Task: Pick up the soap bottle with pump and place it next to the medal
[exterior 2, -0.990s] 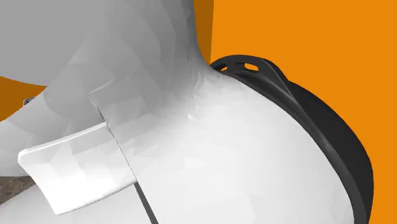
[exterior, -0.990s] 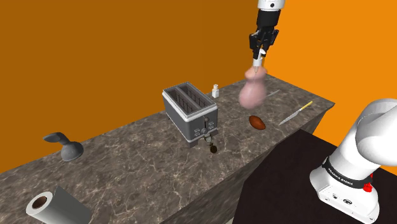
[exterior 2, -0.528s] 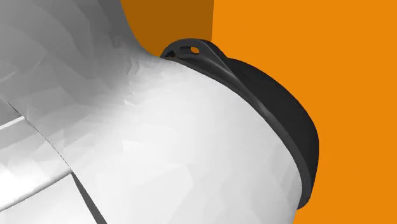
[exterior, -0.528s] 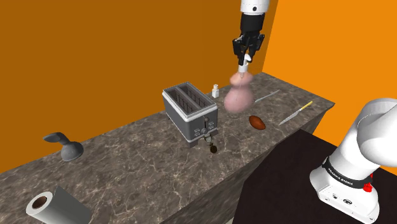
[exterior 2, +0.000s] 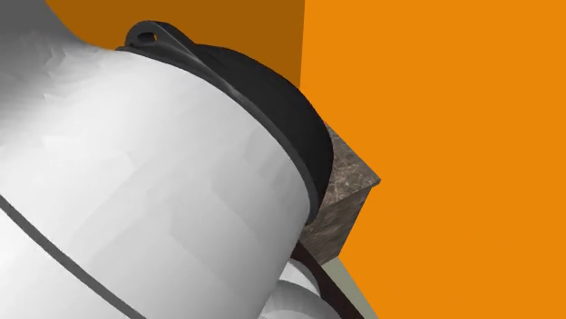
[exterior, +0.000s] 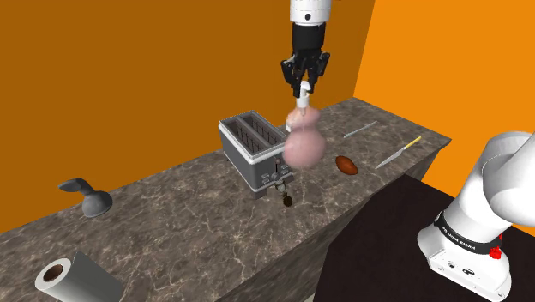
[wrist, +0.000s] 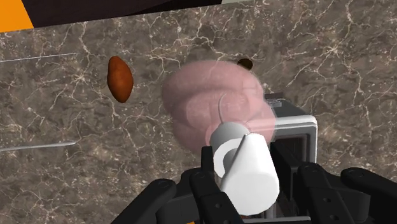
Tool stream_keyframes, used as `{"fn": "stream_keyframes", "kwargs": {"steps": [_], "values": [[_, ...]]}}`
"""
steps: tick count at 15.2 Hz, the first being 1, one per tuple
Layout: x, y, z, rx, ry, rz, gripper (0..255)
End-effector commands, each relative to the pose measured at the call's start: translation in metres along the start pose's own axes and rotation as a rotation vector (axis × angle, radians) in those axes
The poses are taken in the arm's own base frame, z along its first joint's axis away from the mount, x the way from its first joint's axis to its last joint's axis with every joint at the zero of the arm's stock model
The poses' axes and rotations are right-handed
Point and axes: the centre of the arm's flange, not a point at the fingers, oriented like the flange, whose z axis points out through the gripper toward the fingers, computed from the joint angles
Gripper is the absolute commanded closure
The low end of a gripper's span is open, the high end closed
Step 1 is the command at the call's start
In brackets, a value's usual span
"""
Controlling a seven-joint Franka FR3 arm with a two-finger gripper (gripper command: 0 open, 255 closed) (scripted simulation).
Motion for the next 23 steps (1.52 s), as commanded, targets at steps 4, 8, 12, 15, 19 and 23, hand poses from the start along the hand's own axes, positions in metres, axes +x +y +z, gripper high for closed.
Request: {"fn": "stream_keyframes", "kwargs": {"steps": [4, 8, 12, 15, 19, 23], "values": [[-0.009, -0.065, -0.002, 0.001, 0.001, 0.001, 255], [-0.014, -0.118, -0.003, 0.001, 0.001, 0.001, 255], [-0.019, -0.170, -0.003, 0.001, 0.001, 0.001, 255], [-0.023, -0.210, -0.004, 0.001, 0.001, 0.001, 255], [-0.027, -0.253, 0.001, 0.001, 0.001, 0.001, 255], [-0.027, -0.253, 0.022, 0.001, 0.001, 0.001, 255]]}}
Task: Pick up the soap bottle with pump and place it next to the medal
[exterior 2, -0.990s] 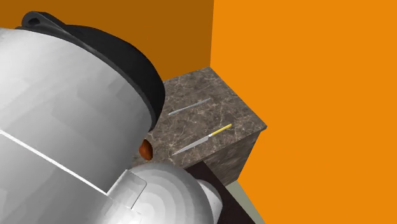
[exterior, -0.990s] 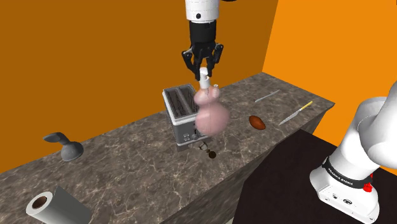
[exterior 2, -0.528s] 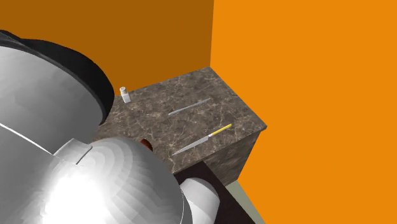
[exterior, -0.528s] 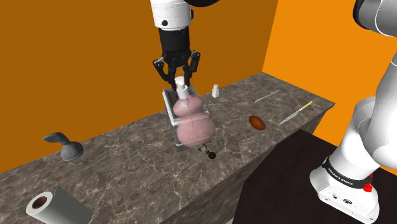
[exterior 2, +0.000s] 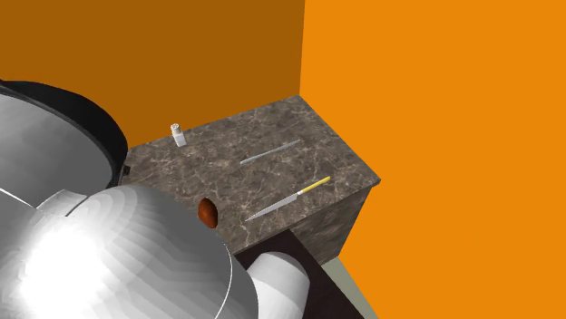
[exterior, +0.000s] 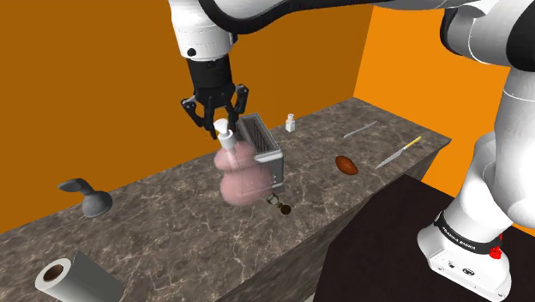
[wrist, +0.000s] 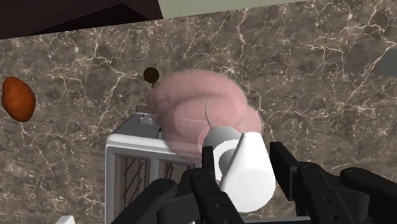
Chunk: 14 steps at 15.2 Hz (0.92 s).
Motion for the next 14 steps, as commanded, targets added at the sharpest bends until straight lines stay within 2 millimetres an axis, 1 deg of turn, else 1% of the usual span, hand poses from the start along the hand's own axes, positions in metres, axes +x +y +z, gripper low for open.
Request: {"fn": "stream_keyframes", "kwargs": {"steps": [1, 14], "values": [[-0.001, 0.000, 0.009, 0.001, 0.001, 0.000, 255], [-0.003, -0.001, 0.078, 0.001, 0.001, 0.000, 255]]}}
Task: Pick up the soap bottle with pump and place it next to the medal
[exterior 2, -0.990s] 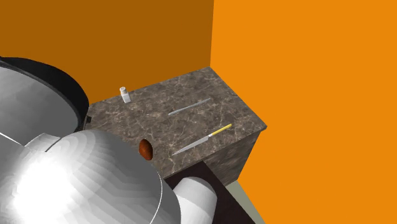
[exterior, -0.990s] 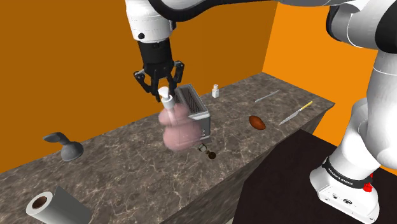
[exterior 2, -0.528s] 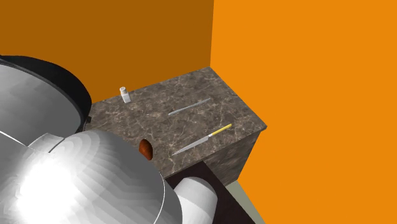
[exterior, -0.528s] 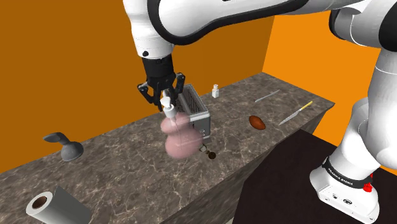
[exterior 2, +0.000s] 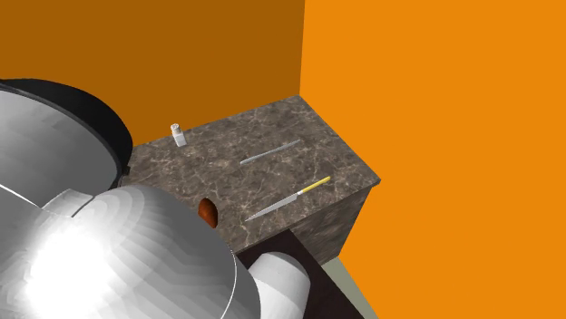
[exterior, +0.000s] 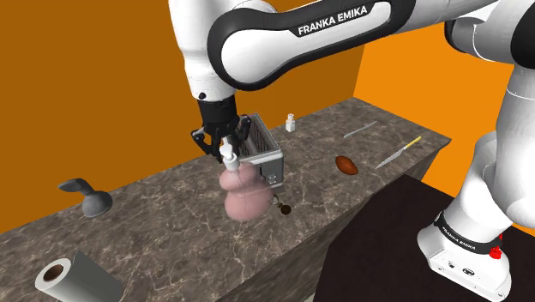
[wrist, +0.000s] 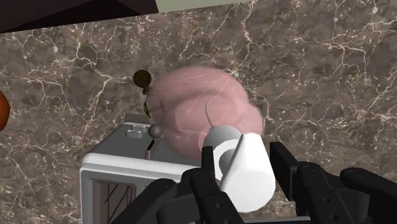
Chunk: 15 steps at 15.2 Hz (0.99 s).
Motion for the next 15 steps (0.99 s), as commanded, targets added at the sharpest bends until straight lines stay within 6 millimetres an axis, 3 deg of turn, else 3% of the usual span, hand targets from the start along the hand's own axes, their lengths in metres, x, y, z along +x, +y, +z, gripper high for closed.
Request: {"fn": "stream_keyframes", "kwargs": {"steps": [1, 6, 13, 14, 15], "values": [[-0.001, 0.000, 0.010, 0.001, 0.001, 0.000, 255], [-0.001, 0.000, 0.033, 0.001, 0.001, 0.000, 255], [-0.001, 0.000, 0.033, 0.001, 0.001, 0.000, 255], [-0.001, 0.000, 0.033, 0.001, 0.001, 0.000, 0], [-0.001, 0.000, 0.033, 0.001, 0.001, 0.000, 0]]}}
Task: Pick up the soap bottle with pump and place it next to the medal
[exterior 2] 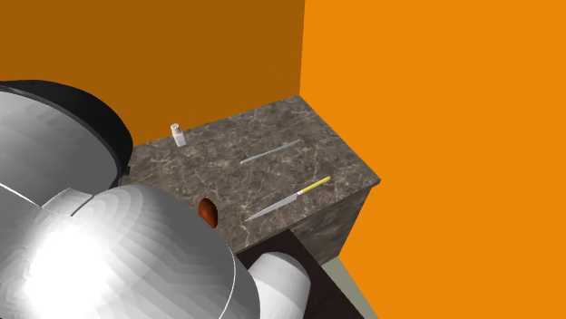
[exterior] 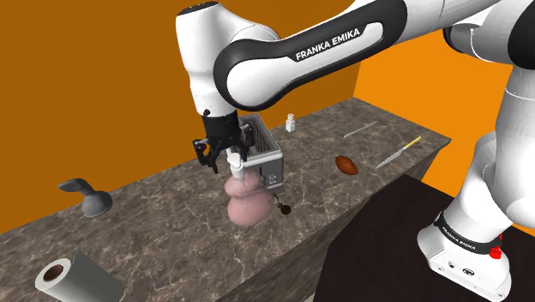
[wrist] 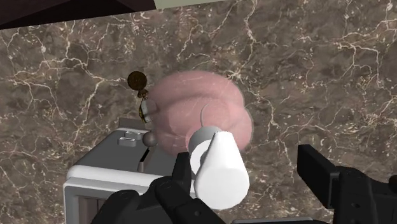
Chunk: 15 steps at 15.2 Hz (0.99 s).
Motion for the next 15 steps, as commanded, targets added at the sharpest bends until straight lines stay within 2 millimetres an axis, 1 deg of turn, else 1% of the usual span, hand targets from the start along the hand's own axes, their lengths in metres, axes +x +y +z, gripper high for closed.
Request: {"fn": "stream_keyframes", "kwargs": {"steps": [1, 4, 7, 8, 15], "values": [[0.000, 0.000, 0.000, 0.000, 0.000, 0.000, 0], [0.000, 0.000, 0.000, 0.000, 0.000, 0.000, 0], [0.000, 0.000, -0.040, 0.000, 0.000, 0.000, 0], [0.000, 0.000, -0.050, 0.000, 0.000, 0.000, 0], [0.000, 0.000, -0.050, 0.000, 0.000, 0.000, 0]]}}
